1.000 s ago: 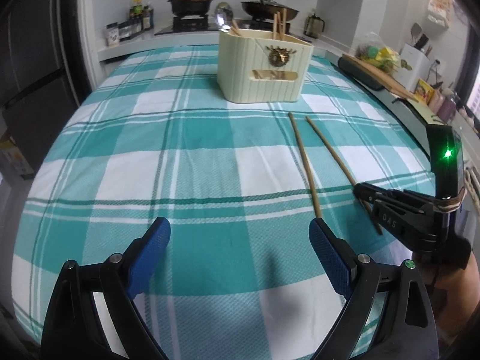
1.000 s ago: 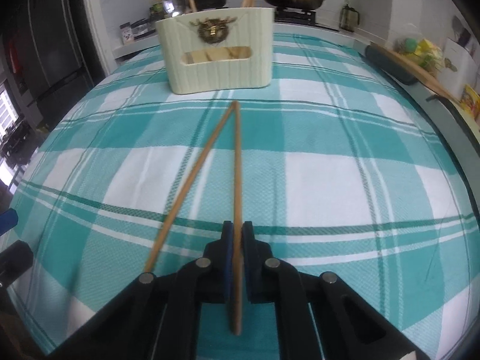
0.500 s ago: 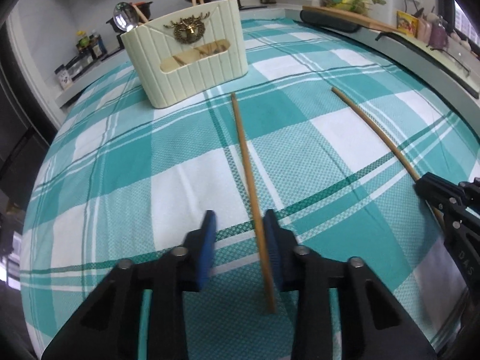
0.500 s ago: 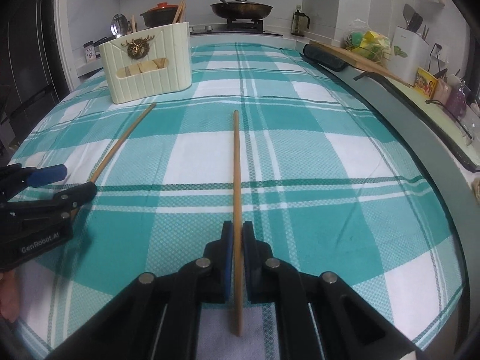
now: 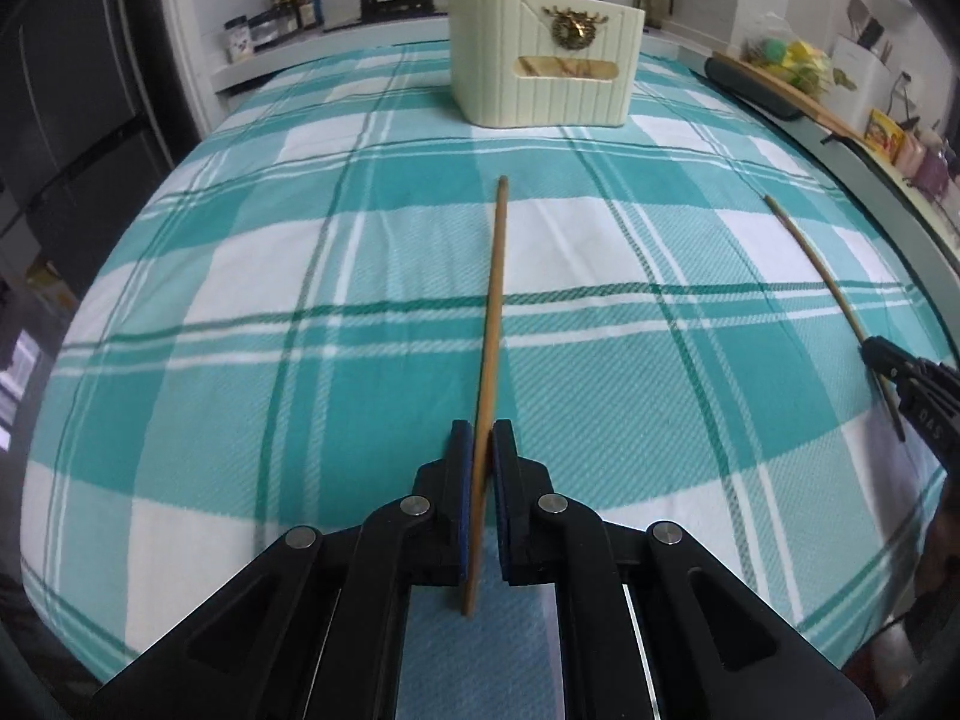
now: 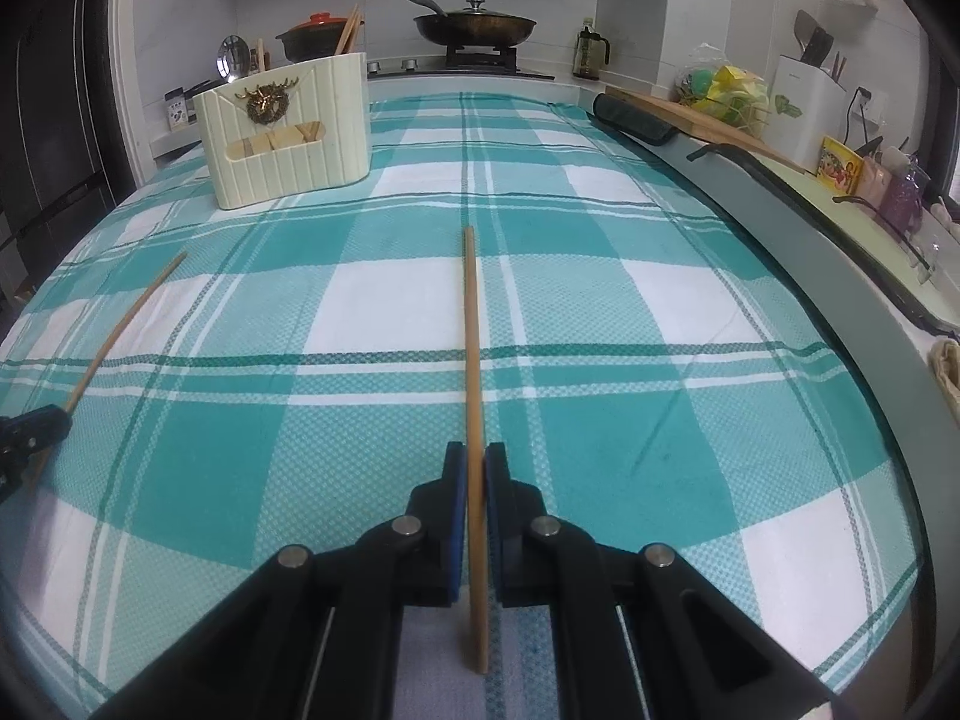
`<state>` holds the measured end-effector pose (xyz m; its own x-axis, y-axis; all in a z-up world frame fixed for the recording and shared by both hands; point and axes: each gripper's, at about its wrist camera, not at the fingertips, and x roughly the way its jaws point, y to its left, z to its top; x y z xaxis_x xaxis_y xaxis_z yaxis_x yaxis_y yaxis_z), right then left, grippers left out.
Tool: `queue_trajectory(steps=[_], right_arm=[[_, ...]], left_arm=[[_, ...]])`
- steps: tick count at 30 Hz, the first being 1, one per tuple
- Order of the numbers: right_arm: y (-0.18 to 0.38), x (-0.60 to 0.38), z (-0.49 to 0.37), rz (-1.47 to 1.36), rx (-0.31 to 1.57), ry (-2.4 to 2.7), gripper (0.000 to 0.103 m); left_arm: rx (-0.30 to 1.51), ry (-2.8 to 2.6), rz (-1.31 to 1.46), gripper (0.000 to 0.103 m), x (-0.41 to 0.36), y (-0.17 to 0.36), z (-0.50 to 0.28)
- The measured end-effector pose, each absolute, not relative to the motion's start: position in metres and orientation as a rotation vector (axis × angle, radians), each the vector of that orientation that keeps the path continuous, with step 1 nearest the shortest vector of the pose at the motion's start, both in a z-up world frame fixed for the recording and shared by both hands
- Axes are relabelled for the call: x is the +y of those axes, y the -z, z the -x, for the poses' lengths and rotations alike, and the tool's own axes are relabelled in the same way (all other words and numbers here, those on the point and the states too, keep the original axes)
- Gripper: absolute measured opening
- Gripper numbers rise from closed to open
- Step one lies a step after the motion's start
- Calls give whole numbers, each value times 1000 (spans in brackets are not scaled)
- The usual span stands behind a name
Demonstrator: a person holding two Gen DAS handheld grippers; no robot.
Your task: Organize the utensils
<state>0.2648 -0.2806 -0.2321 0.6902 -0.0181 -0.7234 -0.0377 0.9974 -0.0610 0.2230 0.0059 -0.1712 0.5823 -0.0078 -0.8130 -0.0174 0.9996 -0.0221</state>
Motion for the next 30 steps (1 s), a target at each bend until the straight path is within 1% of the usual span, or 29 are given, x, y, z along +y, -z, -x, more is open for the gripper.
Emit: queue_trajectory(steps=[1, 2, 3, 4, 5, 6, 7, 11, 14, 17, 22, 30], right_arm=[[232, -281, -262, 78, 806, -11, 7], [232, -282, -260, 80, 803, -18, 7], [233, -282, -259, 82, 799, -24, 9], [233, -283, -257, 82, 797, -33, 22], [232, -284, -257, 82, 796, -37, 34], [232, -285, -257, 80, 799, -33, 63], [232, -287, -258, 74, 805, -31, 72], [234, -294, -264, 61, 833, -42, 73], [234, -297, -267, 75, 847, -48, 76], [235, -298, -269, 84, 854, -62, 79], [236, -305, -275, 75, 871, -84, 88], [237, -306, -273, 77, 855, -97, 89]], left_arm=[[948, -2, 54, 33, 11, 170, -219], [942, -5, 73, 64, 16, 168, -216], [930, -12, 81, 77, 19, 165, -214], [912, -17, 84, 89, 23, 162, -214], [897, -19, 82, 90, 26, 159, -216], [898, -15, 73, 90, 28, 158, -219], [911, -7, 60, 90, 29, 158, -224], [946, 37, -9, 90, 25, 162, -241], [948, 67, -70, 91, 15, 166, -248], [962, 81, -92, 91, 10, 171, -253], [995, 100, -85, 91, 11, 179, -257], [1003, 97, -61, 100, 16, 183, -259]])
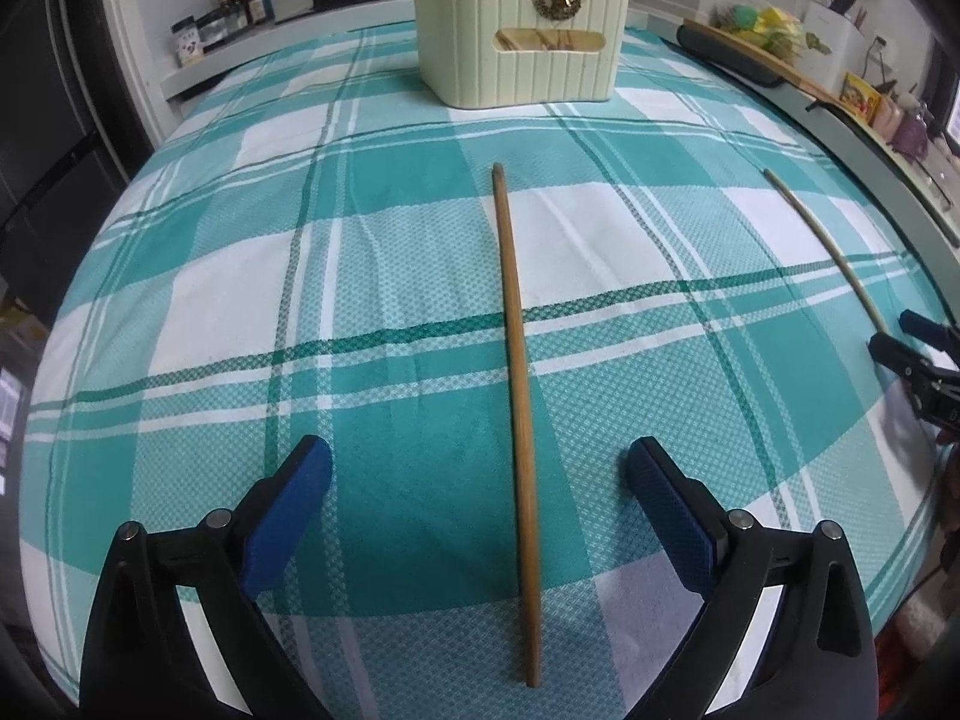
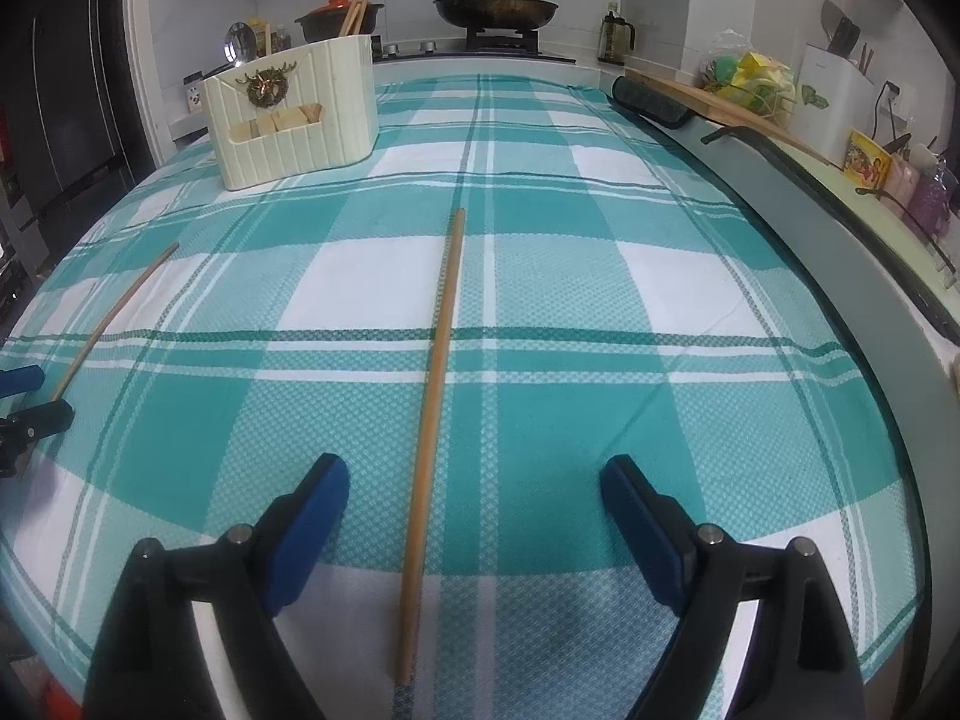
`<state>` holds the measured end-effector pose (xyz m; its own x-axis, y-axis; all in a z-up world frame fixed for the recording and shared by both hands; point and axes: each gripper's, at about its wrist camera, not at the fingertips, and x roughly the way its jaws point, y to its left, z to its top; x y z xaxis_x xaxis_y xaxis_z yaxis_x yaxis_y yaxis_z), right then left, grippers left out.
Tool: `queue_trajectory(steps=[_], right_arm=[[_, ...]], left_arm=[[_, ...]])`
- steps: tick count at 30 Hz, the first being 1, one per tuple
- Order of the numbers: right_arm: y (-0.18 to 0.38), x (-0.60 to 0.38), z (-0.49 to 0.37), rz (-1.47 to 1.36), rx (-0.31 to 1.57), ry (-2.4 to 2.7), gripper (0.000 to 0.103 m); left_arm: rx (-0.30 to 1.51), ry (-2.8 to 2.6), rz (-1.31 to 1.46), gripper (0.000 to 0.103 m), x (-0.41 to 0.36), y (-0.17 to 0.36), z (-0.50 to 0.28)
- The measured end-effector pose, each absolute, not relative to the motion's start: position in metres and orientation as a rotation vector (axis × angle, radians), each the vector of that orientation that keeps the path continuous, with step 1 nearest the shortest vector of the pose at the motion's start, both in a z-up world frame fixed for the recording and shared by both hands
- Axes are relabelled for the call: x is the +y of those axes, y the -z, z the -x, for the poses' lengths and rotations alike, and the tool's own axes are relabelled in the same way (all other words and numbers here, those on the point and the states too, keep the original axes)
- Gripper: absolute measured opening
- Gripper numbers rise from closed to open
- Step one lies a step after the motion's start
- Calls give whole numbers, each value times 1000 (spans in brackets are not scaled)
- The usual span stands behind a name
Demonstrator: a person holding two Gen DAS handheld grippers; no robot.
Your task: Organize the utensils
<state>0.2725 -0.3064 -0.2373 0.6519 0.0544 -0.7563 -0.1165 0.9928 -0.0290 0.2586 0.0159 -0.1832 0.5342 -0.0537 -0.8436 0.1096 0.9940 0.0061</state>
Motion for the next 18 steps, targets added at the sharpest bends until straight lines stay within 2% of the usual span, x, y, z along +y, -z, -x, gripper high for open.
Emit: queue_trajectory(steps=[15, 17, 18], right_arm=[[228, -308, -277, 44, 916, -143, 88], [225, -307, -282, 46, 926, -172, 80], [224, -306, -285, 49, 935, -181, 70]], left_arm=[[1017, 159, -34, 100, 32, 164, -271], [1017, 167, -20, 99, 34, 159, -280], [1016, 175, -15, 99, 34, 157, -285]])
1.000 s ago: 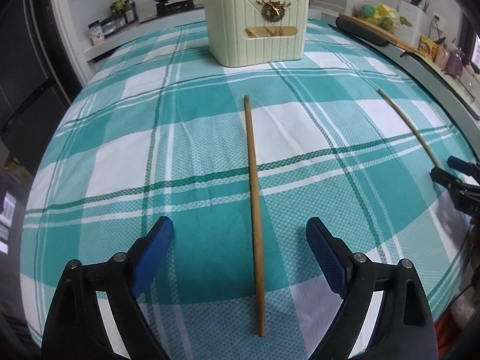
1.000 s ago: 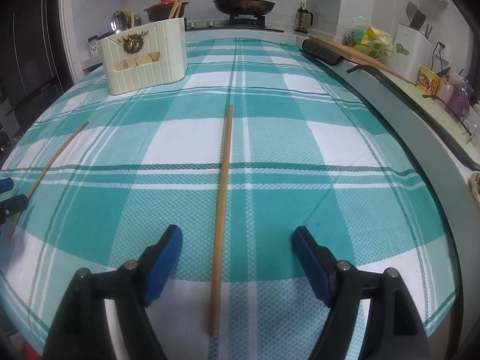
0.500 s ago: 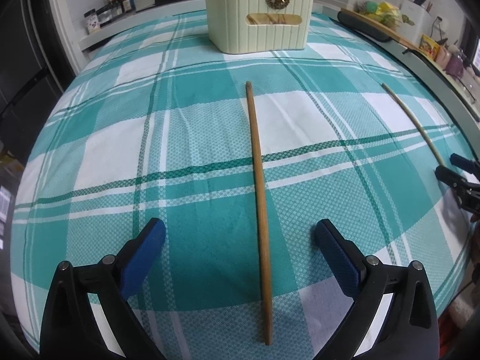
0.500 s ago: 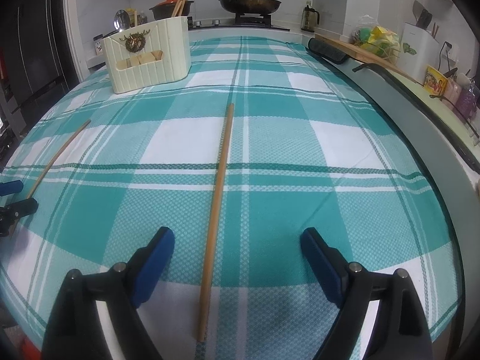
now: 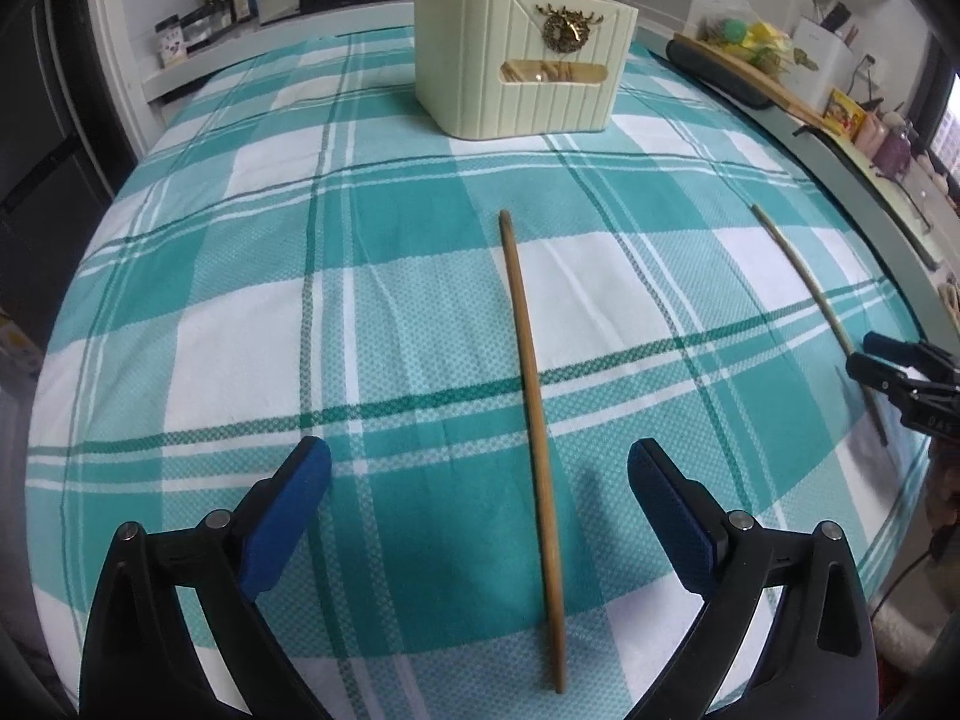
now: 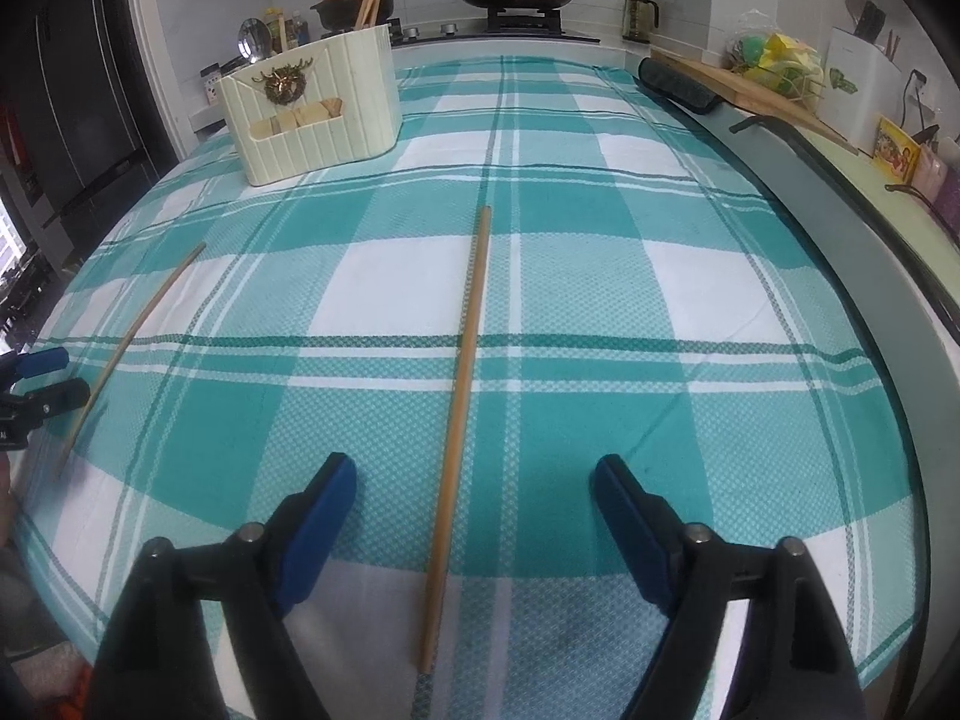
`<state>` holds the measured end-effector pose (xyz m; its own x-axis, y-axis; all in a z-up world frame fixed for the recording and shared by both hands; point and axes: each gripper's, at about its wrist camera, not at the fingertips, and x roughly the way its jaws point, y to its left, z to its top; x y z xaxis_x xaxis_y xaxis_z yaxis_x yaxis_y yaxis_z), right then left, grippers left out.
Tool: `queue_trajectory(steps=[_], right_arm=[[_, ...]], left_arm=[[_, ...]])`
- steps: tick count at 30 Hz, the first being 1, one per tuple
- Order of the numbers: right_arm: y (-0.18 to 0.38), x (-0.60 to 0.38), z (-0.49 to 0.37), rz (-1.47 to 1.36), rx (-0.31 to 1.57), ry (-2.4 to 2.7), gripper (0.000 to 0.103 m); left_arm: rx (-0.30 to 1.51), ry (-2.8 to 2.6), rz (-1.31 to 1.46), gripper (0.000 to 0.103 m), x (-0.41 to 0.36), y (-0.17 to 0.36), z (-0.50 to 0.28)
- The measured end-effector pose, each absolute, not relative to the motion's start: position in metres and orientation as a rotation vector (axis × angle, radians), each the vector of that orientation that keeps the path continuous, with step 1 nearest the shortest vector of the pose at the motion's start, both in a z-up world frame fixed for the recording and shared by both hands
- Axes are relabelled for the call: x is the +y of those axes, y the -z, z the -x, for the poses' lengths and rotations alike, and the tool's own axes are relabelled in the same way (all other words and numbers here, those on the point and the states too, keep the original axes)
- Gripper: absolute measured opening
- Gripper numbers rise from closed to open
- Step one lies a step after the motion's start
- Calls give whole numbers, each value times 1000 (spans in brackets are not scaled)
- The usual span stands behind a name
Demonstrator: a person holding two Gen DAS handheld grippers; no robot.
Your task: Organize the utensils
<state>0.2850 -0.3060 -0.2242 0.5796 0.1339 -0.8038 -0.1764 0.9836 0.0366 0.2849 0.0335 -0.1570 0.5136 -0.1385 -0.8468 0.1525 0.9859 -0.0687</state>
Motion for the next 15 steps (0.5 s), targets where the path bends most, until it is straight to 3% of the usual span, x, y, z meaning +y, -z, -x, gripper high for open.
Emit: queue_trajectory(steps=[3, 6, 15], right_arm=[[225, -305, -300, 27, 975, -216, 50], [223, -299, -316, 49, 990, -230, 42], [223, -284, -369, 142, 1010, -226, 40]], left_arm=[[1020, 212, -19, 99, 27, 153, -301], [1029, 220, -56, 95, 18, 156, -320], [1091, 233, -56, 84, 12, 175, -373]])
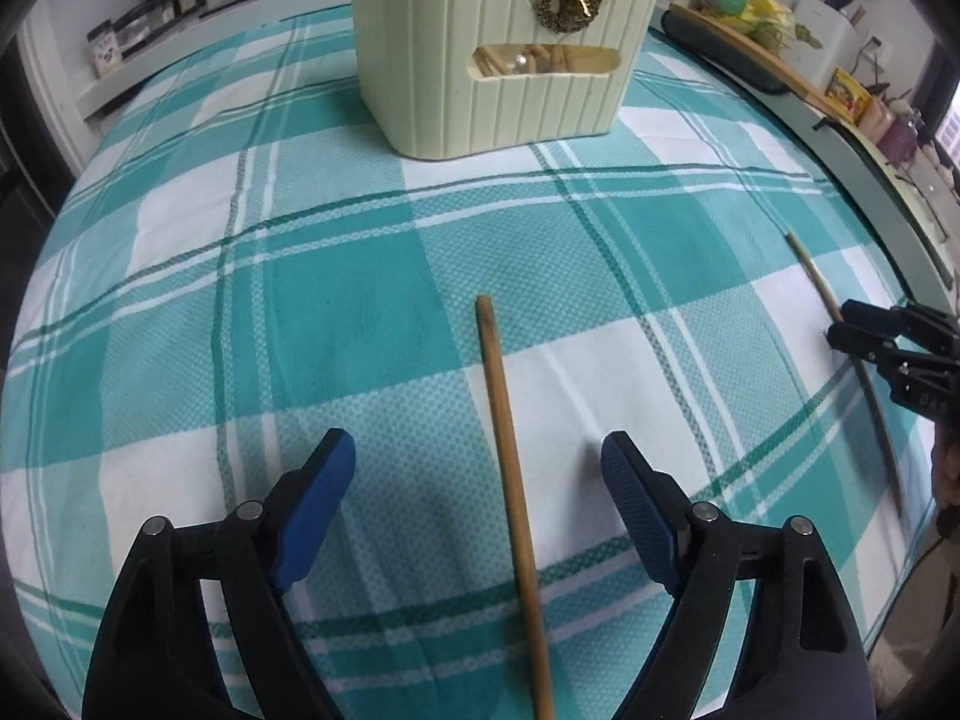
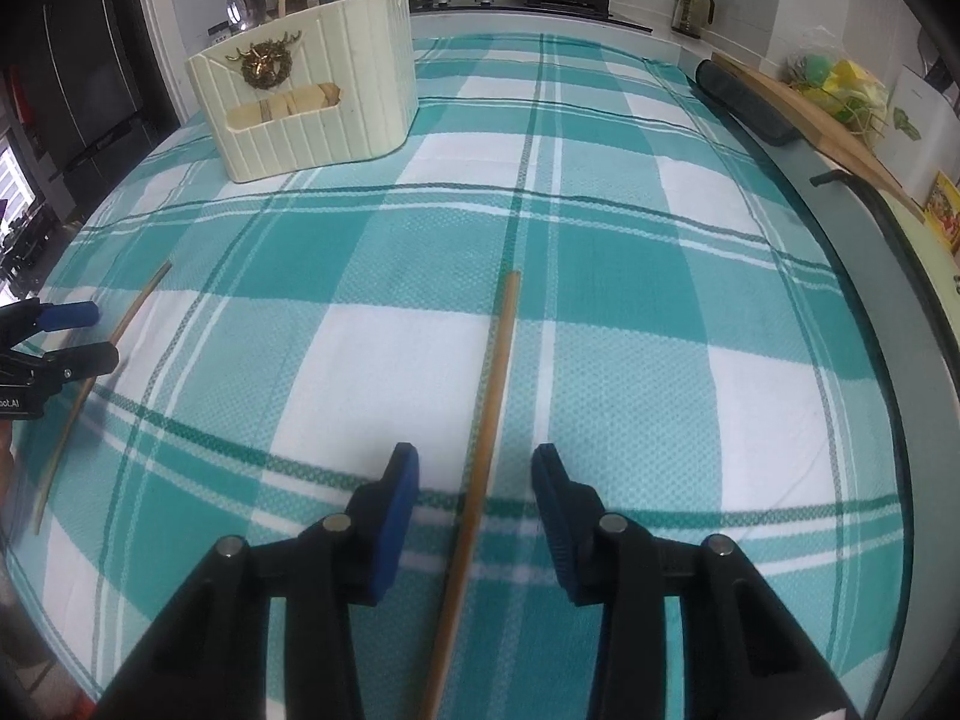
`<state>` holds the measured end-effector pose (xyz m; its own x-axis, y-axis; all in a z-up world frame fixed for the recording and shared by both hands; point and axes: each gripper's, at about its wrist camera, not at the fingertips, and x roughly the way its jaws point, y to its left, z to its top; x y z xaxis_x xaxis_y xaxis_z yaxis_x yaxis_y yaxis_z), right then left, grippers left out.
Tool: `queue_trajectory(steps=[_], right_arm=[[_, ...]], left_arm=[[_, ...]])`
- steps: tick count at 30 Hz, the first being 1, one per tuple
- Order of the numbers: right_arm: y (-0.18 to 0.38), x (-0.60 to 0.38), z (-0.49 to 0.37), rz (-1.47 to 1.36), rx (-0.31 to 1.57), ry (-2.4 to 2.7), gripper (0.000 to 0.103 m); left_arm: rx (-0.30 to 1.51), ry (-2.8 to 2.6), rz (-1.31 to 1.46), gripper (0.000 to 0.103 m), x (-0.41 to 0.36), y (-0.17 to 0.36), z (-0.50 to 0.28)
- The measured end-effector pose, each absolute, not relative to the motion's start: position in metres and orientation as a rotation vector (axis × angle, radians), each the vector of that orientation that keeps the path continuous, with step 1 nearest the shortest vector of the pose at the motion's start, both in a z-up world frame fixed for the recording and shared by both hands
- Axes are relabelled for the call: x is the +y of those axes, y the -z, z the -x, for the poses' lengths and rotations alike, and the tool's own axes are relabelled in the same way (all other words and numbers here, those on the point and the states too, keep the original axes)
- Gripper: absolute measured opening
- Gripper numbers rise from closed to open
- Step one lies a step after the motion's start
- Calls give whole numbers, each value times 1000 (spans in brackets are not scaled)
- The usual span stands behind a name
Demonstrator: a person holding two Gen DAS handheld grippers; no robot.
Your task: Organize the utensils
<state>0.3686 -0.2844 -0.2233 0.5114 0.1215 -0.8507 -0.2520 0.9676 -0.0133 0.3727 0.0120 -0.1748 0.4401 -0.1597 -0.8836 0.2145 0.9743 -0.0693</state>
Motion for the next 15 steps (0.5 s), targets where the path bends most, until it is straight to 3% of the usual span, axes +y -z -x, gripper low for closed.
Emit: queue_trajectory(steps=[4, 6, 7, 8, 9, 10, 11, 15], right_arm=[[222, -277, -397, 162, 1018, -233, 40], [221, -273, -409, 176, 1015, -232, 31], [221, -272, -416, 175, 1021, -234, 22], [221, -271, -421, 164, 1028, -233, 21], [220, -271, -424, 153, 1028, -232, 15], [220, -270, -427, 146, 1029, -234, 8], [220, -270, -429, 134, 1028, -236, 6], [220, -272, -433, 92, 1017, -220, 5]], left_arm=[[1105, 232, -68, 65, 5, 173, -390], [1107, 237, -83, 55, -2, 172, -393], [1104, 240, -95, 45, -5, 172, -393], [1098, 246, -104, 32, -9, 172, -393], [1093, 252, -108, 26, -12, 172, -392], [1088, 256, -109, 11, -14, 172, -392], [1086, 262, -107, 5, -16, 171, -393], [1066, 249, -88, 4, -15, 164, -391]])
